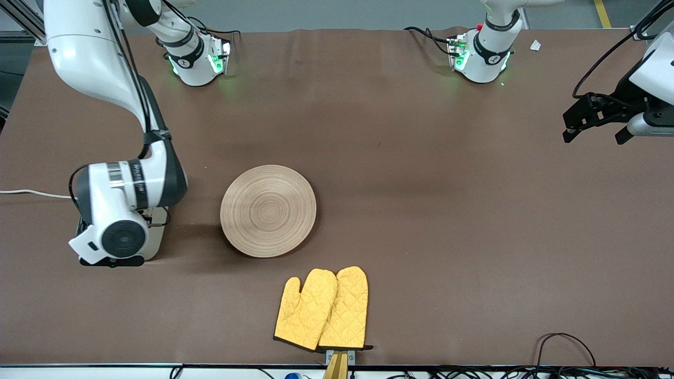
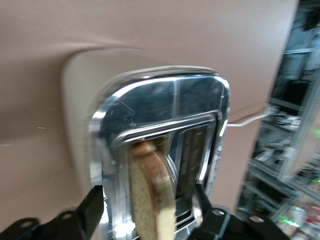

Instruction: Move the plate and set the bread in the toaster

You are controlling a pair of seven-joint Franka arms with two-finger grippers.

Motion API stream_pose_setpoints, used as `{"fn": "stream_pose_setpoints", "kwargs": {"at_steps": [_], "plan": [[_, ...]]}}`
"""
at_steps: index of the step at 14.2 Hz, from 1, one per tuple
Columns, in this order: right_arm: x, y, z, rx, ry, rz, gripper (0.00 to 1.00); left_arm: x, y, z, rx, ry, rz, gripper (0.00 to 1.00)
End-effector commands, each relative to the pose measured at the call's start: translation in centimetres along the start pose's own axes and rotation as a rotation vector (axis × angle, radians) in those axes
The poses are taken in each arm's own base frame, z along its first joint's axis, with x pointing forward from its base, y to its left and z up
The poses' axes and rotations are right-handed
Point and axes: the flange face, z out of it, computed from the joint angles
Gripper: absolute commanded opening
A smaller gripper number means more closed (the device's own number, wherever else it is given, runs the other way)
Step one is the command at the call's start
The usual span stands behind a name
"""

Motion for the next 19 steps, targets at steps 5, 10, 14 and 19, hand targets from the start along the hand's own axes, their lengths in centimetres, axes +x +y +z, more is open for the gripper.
{"fn": "stream_pose_setpoints", "kwargs": {"at_steps": [5, 10, 14, 19], "plan": [[-5.3, 12.1, -8.6, 0.359, 0.105, 0.070, 1.00, 0.3, 0.0, -0.2, 0.003, -0.004, -0.007, 1.00], [-11.1, 22.2, -10.2, 0.654, 0.098, 0.088, 1.00, 0.3, 0.0, -0.2, 0.003, -0.004, -0.007, 1.00], [-20.3, 25.2, -12.7, 0.672, 0.154, 0.073, 1.00, 0.3, -0.1, -0.2, 0.003, -0.004, -0.004, 1.00], [-24.5, 22.7, -11.0, 0.640, 0.245, 0.067, 1.00, 0.3, -0.2, -0.2, 0.001, -0.003, -0.003, 1.00]]}}
